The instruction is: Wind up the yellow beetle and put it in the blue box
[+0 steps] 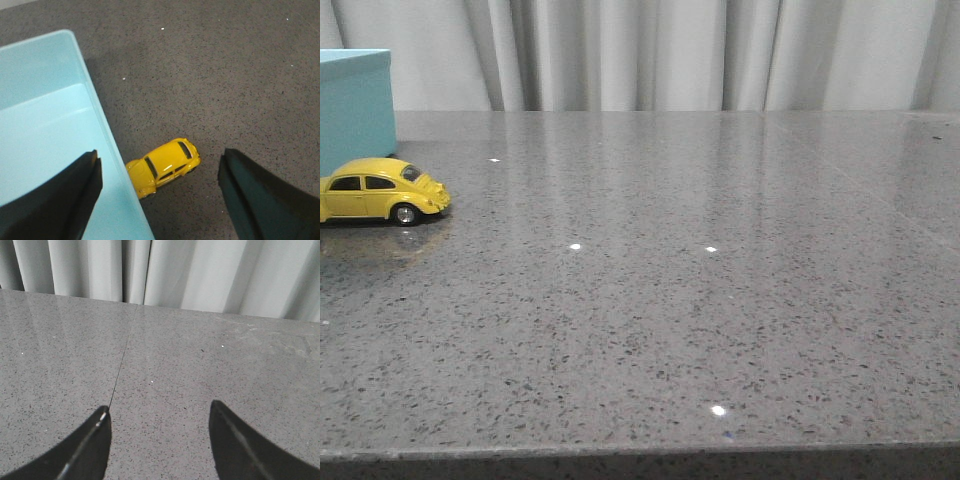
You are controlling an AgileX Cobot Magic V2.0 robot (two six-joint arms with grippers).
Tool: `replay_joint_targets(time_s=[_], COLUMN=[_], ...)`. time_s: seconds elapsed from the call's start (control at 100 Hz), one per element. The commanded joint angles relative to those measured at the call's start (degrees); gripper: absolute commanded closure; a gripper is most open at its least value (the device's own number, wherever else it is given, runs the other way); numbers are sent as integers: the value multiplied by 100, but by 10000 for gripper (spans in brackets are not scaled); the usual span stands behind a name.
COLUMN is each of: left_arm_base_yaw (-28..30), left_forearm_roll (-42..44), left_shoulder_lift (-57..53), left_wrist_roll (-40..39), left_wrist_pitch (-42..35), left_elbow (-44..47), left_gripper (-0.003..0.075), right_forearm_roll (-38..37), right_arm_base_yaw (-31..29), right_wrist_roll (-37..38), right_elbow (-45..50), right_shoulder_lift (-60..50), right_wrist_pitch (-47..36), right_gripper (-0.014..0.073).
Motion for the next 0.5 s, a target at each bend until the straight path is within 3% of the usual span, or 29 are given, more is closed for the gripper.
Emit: replay_joint_targets(time_s=[0.0, 0.14, 0.26, 0.49], left_arm_base_yaw=[-120, -495, -1006, -2144], left_forearm_roll=[-223, -223, -66, 1920], left_shoulder_lift=[482, 1225, 1742, 2491], left_wrist_roll=[683, 1695, 2228, 2239], left_wrist_pitch=[313, 1131, 1349, 1349], left_elbow=[-834, -1647, -1924, -1976], left_gripper=[238, 238, 238, 238], right_forearm_roll=[-335, -335, -335, -335], right_arm_base_yaw=[-51, -51, -51, -51], right_wrist_roll=[-33, -33, -33, -33], right_elbow=[-123, -123, -123, -123], right_shoulder_lift=[21, 21, 21, 21], right_wrist_pitch=[-218, -218, -215, -215], right_gripper=[157, 157, 157, 157])
